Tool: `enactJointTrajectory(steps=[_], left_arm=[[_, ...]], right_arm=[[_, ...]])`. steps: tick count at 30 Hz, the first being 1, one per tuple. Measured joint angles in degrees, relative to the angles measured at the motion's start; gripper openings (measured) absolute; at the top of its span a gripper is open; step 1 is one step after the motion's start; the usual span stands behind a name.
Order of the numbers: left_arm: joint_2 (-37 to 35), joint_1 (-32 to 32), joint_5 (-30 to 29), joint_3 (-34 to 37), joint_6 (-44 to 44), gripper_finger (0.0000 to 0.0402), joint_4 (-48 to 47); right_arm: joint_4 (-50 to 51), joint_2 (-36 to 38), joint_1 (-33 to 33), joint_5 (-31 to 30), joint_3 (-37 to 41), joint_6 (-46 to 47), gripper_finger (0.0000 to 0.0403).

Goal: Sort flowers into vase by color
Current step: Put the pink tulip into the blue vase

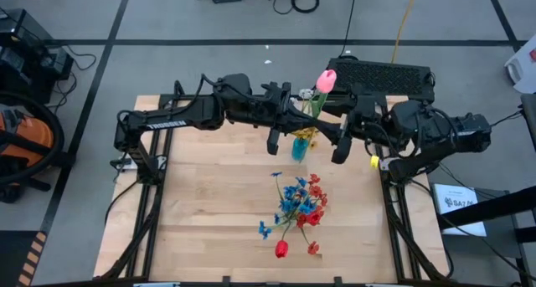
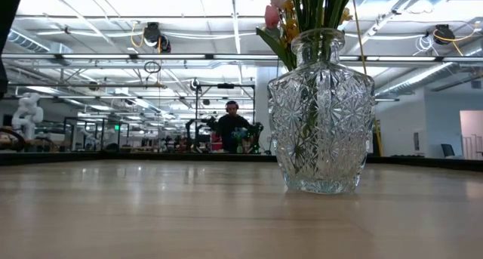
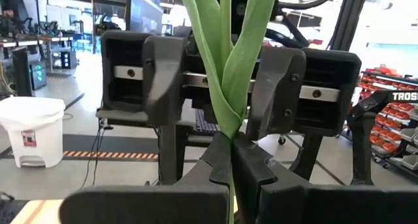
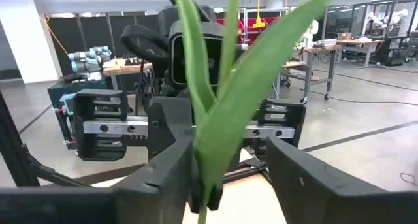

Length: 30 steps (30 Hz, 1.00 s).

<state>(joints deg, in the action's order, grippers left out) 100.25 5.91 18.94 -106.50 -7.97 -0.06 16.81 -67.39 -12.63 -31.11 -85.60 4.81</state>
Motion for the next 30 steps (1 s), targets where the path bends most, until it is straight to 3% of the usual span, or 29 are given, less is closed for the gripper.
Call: enactJointTrajectory(steps=[3,11,19,22,26,30], left_arm=[[0.0,0.0,0.0,0.0,0.0,0.0001,-0.5],[0.0,0.0,-1.4,0.0,-0.4,0.002,-0.7],[0.0,0.8,-2.1,0.0,-0.6,0.011,-0.9],[-1.3,1.8,-2.1,0.1,-0.7,0.0139,-2.6],[-4.8,3.4,-2.0,0.1,-2.8,0.0156,-3.4],[-8.6,5.2,-1.1,0.0,-3.4,0.0158,-7.2]], right_arm=[[-0.2,-0.5,0.2,0.0,0.0,-1.0,0.0155],[-0.8,-0.7,0.2,0.1,0.0,-2.8,0.0013],[-0.6,-0.2,0.3,-0.8,0.0,-3.8,0.0015],[-0.2,2.1,0.3,-4.1,0.1,-4.4,0.0007],[3.8,8.4,-0.3,-7.0,0.0,-2.2,0.0006],[16.3,14.5,-1.5,-10.5,0.0,4.5,0.0007]])
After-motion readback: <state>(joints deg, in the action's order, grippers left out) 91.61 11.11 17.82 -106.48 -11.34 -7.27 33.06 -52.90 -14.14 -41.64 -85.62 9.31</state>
